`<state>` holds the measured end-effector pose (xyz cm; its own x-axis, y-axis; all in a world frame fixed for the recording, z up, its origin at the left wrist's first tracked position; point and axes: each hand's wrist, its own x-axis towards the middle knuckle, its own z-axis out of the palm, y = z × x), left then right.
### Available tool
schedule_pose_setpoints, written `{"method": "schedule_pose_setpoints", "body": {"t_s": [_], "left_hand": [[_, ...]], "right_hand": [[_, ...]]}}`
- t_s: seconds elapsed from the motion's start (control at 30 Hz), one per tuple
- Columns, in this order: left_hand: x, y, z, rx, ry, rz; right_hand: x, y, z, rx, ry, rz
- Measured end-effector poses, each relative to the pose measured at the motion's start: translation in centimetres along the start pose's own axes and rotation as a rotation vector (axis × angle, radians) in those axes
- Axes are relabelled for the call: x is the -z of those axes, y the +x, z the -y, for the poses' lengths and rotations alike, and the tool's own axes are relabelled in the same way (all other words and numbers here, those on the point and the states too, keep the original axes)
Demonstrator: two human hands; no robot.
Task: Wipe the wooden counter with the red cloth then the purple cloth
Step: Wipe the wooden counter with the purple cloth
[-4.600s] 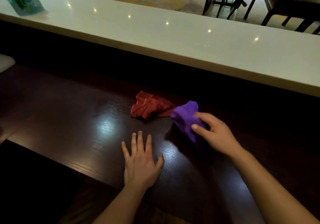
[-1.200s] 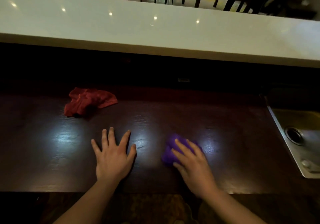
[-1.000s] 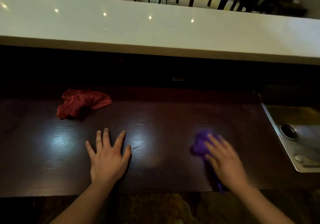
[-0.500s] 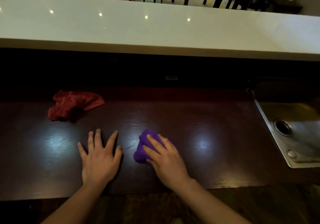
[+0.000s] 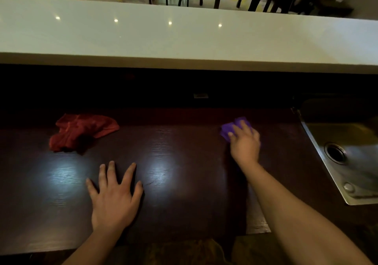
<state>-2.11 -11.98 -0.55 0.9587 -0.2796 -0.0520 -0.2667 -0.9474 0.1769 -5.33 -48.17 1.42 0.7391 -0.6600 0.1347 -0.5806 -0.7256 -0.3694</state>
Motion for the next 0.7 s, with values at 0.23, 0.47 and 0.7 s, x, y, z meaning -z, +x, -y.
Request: {"method": "schedule_pose_setpoints", "body": {"t_s": [0.23,0.47,0.7], "left_hand": [[0.0,-0.1,0.1,-0.007,0.005,-0.007],[-0.1,0.1,0.0,0.003,0.025,0.009],[0.1,0.1,0.0,0.015,0.028,0.010]], "right_hand": [[-1.3,-7.9,3.3,0.719,0.011,0.232],[-0.2,3.2,-3.3,0.113,-0.149,0.029],[-6.6,1.2,13.7,0.382,0.037,0.180]]}}
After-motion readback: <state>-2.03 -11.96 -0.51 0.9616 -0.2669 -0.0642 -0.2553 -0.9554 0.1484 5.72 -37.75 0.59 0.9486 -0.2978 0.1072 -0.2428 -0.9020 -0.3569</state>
